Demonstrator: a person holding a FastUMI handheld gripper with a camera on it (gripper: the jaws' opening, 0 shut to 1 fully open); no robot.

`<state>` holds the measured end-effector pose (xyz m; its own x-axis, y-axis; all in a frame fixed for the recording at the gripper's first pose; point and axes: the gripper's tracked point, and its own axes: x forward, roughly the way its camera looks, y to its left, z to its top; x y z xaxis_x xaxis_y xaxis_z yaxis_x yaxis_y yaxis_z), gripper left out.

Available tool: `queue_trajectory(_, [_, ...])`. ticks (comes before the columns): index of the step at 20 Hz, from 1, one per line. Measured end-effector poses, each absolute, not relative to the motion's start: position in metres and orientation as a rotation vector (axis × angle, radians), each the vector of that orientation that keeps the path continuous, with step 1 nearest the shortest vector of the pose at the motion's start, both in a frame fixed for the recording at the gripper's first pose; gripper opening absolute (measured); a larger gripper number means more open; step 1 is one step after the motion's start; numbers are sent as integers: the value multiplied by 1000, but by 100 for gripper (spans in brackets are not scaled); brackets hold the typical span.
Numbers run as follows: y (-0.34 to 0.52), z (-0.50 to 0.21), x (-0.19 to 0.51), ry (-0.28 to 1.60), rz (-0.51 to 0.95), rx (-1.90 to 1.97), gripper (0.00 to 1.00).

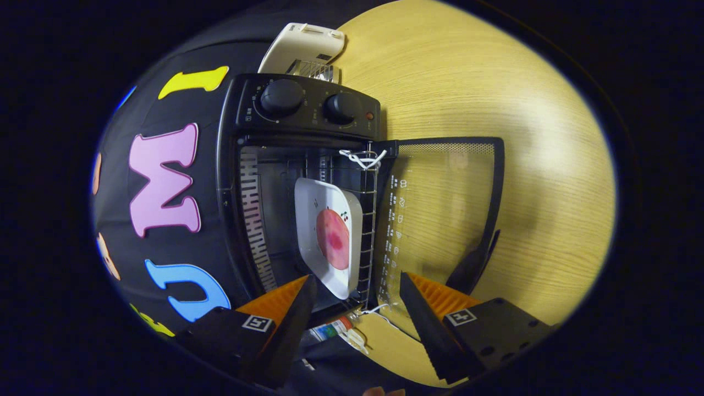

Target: Open the toaster oven, put the food inside, and close the toaster oven door.

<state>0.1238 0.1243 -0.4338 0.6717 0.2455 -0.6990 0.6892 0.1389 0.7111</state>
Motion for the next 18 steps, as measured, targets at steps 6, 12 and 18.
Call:
queue_trajectory(6, [111,-419,74,906,-132,947,98])
queue_trajectory(12, [91,-443,17,987,-31,459,99])
queue_trajectory(18, [105,-485,-6,1073,45,167,99])
